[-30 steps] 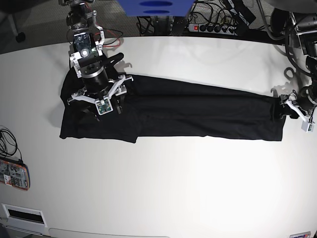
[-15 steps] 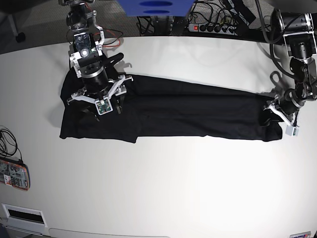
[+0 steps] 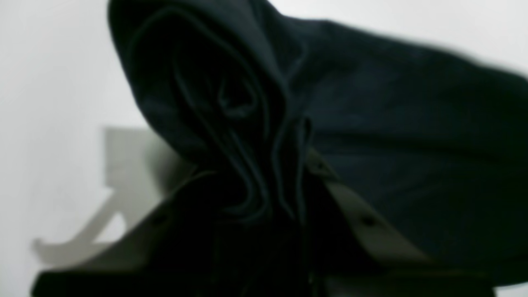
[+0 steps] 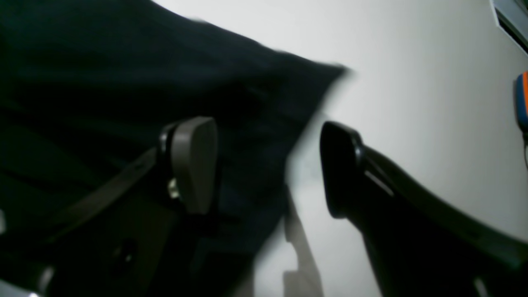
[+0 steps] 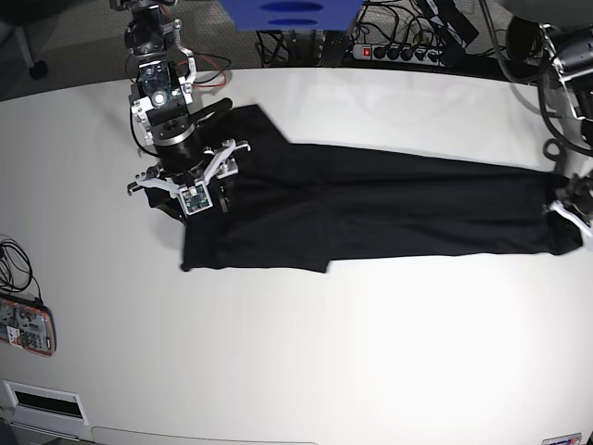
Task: Fold the T-shirt properly
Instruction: 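Fold the strip's end with the left gripper toward the right gripper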
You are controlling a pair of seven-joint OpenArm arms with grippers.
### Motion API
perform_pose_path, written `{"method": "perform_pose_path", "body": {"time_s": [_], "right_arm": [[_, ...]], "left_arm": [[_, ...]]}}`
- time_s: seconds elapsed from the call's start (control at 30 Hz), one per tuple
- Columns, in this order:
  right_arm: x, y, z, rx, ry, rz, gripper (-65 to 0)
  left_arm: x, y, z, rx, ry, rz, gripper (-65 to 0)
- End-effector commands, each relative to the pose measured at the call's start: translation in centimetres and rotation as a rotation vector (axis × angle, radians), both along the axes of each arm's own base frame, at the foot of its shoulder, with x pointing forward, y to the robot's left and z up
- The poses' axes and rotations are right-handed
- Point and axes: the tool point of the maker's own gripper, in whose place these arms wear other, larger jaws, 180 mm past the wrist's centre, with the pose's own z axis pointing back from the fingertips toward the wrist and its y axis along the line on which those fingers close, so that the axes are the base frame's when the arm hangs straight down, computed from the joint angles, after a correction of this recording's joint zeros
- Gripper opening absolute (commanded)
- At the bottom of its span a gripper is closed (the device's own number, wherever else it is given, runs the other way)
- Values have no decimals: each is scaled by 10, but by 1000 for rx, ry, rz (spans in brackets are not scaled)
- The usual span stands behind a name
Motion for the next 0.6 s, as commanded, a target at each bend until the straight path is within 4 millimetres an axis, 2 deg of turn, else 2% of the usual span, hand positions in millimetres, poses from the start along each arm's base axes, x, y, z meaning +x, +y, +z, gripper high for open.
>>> {"method": "perform_pose_path", "body": {"time_s": [0.0,0.1,0.17,0.2,0.3,0.57], "right_arm": [[6,1,13,9,-50,3,-272],[6,1,13,9,-50,3,-272],[6,1,13,8,-49,3,-272],[6,1,13,8,-49,3,-272],[6,1,13,8,-49,3,-272],[5,0,12,6,-42,1,-272]], "left_arm": [[12,13,25,25,-63,5,-650],[14,15,31,34,-71,0,-650],[24,4,42,50,-106,-40,-650],[29,-10,42,42,-117,-67,-650],[26,-50,35,31,-76,-158,-650],[30,-157,58,-9,-138,-314,-650]]}}
